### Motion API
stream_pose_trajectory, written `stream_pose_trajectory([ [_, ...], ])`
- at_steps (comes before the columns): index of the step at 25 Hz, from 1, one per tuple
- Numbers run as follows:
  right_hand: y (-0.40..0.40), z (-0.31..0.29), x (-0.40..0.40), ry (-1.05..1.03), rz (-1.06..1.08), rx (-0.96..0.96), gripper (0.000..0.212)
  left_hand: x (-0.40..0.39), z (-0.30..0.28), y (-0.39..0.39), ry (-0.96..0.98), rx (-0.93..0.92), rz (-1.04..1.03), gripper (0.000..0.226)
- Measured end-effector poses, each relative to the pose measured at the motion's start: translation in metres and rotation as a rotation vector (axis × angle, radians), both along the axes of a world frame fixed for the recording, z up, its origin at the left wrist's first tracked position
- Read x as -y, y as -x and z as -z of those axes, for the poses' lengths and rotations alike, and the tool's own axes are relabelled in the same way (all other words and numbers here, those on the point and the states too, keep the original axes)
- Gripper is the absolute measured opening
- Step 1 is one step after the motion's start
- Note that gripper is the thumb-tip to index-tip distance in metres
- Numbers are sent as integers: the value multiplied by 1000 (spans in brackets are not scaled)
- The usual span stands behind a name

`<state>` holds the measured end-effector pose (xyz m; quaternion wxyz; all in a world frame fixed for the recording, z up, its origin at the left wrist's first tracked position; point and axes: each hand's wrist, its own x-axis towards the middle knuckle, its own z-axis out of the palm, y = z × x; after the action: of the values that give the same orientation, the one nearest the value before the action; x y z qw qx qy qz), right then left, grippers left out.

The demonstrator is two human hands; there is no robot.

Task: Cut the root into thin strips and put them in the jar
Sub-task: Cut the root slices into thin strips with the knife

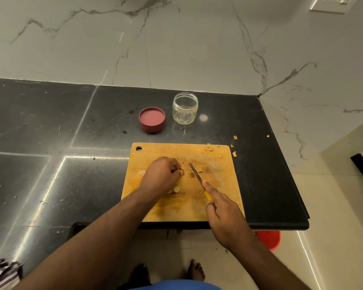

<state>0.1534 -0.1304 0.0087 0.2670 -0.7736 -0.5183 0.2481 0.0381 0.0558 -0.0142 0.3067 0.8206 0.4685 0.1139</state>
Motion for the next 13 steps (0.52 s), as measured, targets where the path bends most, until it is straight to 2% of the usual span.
stream_pose_trajectory([
  [8,4,-13,-8,-68,22,24,53,-1,0,-1,16,3,-6,20],
  [13,12,-13,-10,57,-66,62,55,-1,0,0,-9,17,-11,21],
])
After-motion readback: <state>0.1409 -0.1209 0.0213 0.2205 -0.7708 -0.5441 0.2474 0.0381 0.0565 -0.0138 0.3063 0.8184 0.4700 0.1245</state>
